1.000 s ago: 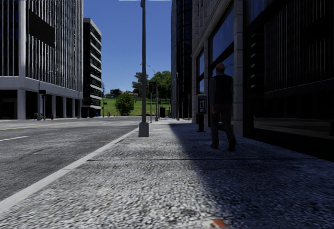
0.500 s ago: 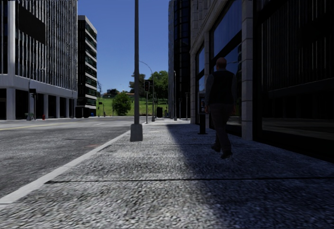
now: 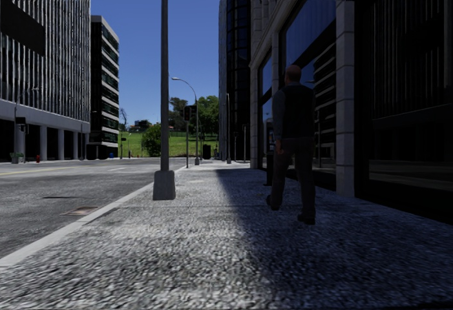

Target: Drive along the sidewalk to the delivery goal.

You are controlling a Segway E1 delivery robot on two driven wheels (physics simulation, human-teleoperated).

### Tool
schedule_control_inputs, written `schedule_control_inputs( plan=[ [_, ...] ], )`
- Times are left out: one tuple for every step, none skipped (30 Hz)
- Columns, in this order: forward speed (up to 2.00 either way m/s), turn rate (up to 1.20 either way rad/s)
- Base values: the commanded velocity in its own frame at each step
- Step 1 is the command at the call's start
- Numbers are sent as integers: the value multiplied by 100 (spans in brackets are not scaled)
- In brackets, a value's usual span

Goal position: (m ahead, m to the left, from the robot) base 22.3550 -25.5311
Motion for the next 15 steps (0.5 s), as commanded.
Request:
schedule_control_inputs(
  plan=[
    [200, 12],
    [200, 20],
    [200, 20],
    [200, 22],
    [200, 23],
    [200, 23],
    [200, 23],
    [200, 20],
    [200, 18],
    [200, 17],
    [200, 26],
    [200, 30],
    [200, 32],
    [200, 32],
    [200, 32]
  ],
)
